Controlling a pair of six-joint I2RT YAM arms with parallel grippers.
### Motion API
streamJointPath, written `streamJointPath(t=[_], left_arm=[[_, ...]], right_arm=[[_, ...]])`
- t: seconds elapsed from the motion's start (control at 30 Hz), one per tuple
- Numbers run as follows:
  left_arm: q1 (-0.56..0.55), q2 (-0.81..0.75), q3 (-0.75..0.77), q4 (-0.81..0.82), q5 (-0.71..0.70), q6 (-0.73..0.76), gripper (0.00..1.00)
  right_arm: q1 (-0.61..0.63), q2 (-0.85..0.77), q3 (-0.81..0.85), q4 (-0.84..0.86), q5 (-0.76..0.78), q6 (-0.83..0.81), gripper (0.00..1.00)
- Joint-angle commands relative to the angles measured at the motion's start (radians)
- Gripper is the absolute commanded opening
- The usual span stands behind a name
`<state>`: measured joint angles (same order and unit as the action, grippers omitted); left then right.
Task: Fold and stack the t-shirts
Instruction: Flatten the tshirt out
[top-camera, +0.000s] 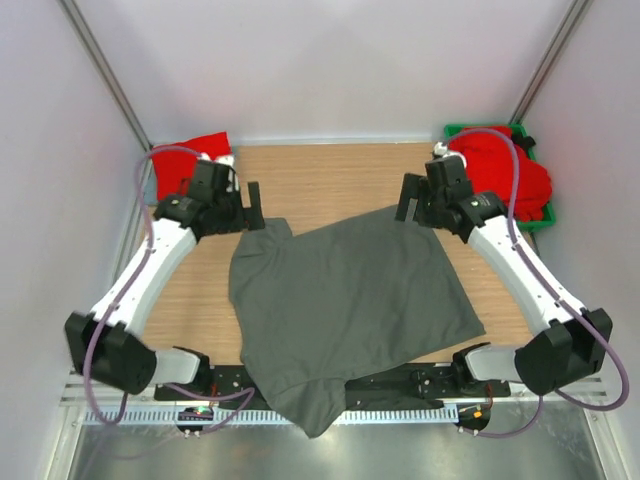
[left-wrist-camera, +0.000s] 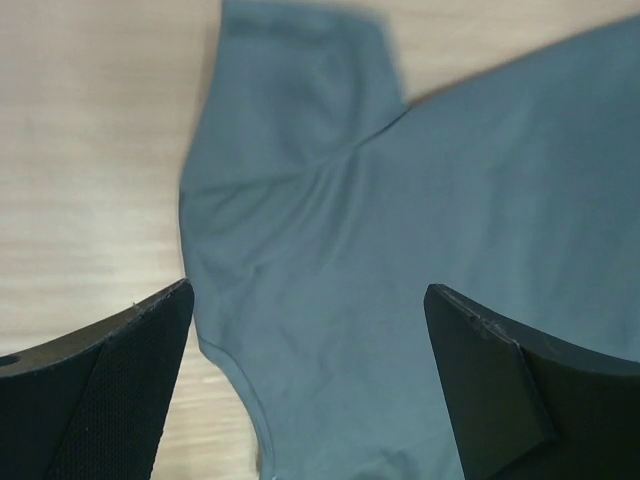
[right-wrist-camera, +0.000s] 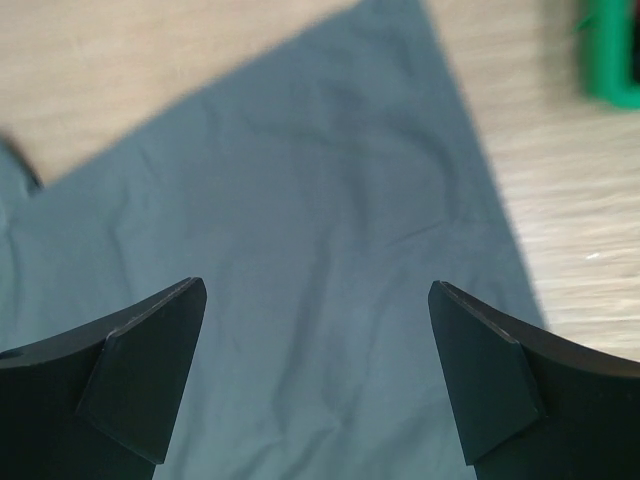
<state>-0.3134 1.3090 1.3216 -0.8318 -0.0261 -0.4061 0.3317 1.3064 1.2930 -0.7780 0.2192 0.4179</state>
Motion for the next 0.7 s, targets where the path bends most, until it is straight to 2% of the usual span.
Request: streamJointPath(t=[0.0,0.2,0.3,0.67], left_arm=[[0.0,0.056,-0.137,0.124,-0.044,-0.098,0.98],[0.0,0.16,-0.257,0.273,-0.109,-0.194,0.95],[0.0,0.298,-0.245,0.324,-0.145,-0.209,0.93],[0.0,0.502,-0.206,0.421,-0.178,-0.267,0.89]], right_arm=[[0.001,0.022,-0.103,0.12,-0.199,0.024,1.0],[0.0,0.06,-0.167,0.169,-0.262,0.024,1.0],[0.001,0.053,-0.237,0.216,-0.274,0.019,1.0],[0.001,0.033,-0.253,0.217,-0.265,-0.014,1.0]])
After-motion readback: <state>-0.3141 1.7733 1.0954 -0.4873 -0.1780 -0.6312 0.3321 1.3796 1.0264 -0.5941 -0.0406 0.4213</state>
